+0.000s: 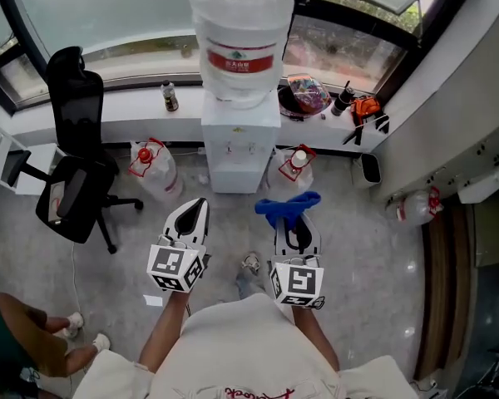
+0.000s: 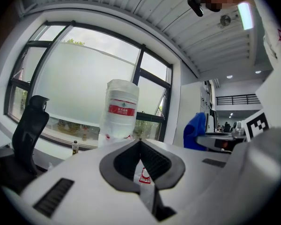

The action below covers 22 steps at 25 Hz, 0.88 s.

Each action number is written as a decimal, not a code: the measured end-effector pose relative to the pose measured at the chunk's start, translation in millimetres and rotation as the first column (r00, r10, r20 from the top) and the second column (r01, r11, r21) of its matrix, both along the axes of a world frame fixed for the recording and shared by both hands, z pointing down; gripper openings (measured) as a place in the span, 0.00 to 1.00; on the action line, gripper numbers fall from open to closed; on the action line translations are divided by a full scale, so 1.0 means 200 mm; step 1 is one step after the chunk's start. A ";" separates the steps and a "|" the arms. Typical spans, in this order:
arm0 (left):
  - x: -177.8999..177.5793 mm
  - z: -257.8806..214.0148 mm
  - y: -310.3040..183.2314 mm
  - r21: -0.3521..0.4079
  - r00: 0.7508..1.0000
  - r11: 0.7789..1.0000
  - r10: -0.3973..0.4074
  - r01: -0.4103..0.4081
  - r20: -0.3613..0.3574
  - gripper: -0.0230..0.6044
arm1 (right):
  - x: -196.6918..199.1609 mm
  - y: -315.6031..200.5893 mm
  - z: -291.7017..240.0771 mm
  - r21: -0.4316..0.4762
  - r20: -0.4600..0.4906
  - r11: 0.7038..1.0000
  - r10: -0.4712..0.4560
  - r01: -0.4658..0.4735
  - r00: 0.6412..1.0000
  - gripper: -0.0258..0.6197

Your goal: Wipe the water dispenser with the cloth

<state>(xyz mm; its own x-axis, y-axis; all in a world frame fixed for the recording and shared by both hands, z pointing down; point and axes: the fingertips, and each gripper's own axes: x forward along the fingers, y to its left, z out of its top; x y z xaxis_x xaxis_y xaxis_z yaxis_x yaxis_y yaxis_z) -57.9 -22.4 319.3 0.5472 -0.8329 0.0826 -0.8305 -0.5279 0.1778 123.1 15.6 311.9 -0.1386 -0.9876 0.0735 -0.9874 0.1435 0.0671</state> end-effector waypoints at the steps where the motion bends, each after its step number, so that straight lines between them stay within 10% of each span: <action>1: -0.04 0.02 0.05 -0.006 1.000 1.000 -0.001 0.001 0.000 0.05 | -0.04 0.05 0.01 -0.001 0.000 1.000 -0.002 0.002 1.000 0.20; 22: -0.18 0.02 0.72 -0.015 1.000 1.000 0.015 -0.015 -0.024 0.05 | -0.25 0.74 -0.02 0.006 -0.008 1.000 0.008 -0.008 1.000 0.20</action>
<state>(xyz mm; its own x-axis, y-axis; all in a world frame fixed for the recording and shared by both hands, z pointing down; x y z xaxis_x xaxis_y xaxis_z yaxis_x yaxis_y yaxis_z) -94.8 120.7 323.5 0.5617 -0.8233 0.0814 -0.8177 -0.5375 0.2058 73.5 164.3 307.9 -0.1297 -0.9891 0.0690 -0.9880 0.1348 0.0758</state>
